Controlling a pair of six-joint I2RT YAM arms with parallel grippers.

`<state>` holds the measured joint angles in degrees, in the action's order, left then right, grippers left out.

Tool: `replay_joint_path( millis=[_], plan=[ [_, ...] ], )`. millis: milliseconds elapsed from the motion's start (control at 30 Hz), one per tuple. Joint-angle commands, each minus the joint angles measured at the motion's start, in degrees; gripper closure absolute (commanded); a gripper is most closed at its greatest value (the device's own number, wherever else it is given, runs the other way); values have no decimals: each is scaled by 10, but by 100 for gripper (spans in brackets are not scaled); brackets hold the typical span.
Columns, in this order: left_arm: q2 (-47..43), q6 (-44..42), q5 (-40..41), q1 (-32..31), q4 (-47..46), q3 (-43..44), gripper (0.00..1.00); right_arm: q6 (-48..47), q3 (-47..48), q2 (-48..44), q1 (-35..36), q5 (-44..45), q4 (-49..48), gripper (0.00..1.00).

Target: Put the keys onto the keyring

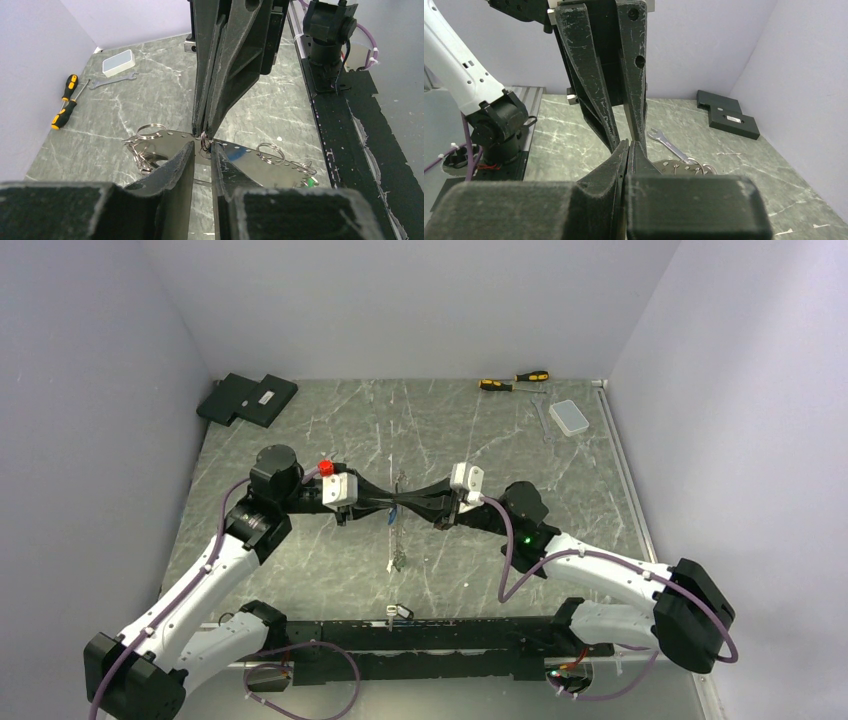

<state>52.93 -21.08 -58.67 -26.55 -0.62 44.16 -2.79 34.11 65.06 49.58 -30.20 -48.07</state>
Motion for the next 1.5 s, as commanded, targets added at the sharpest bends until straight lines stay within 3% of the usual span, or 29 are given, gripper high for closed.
replay_joint_path(
  millis=[0, 200, 367, 533, 733, 900, 1233, 1467],
  plan=[
    [-6, 17, -8, 4, -10, 18, 77, -1, 18, 4, 2, -10, -43, 100],
    [-3, 15, -3, 5, -2, 24, 100, -2, 20, 7, 2, -15, -39, 100],
    [6, -4, 27, 6, 46, 40, 100, -2, 21, 4, 2, -10, -26, 100],
    [24, -29, 94, 7, 113, 74, 100, -6, 9, -11, 2, 34, 16, 64],
    [65, -8, 178, 7, 180, 120, 100, -12, 3, -20, 2, 98, 98, 51],
    [94, 35, 230, 7, 220, 163, 100, 18, 8, 2, 2, 113, 111, 46],
    [108, 162, 261, 6, 181, 164, 100, 63, 57, 95, 20, 175, 83, 40],
    [114, 268, 330, 3, 155, 161, 100, 72, 88, 136, 22, 223, 67, 39]
  ],
)
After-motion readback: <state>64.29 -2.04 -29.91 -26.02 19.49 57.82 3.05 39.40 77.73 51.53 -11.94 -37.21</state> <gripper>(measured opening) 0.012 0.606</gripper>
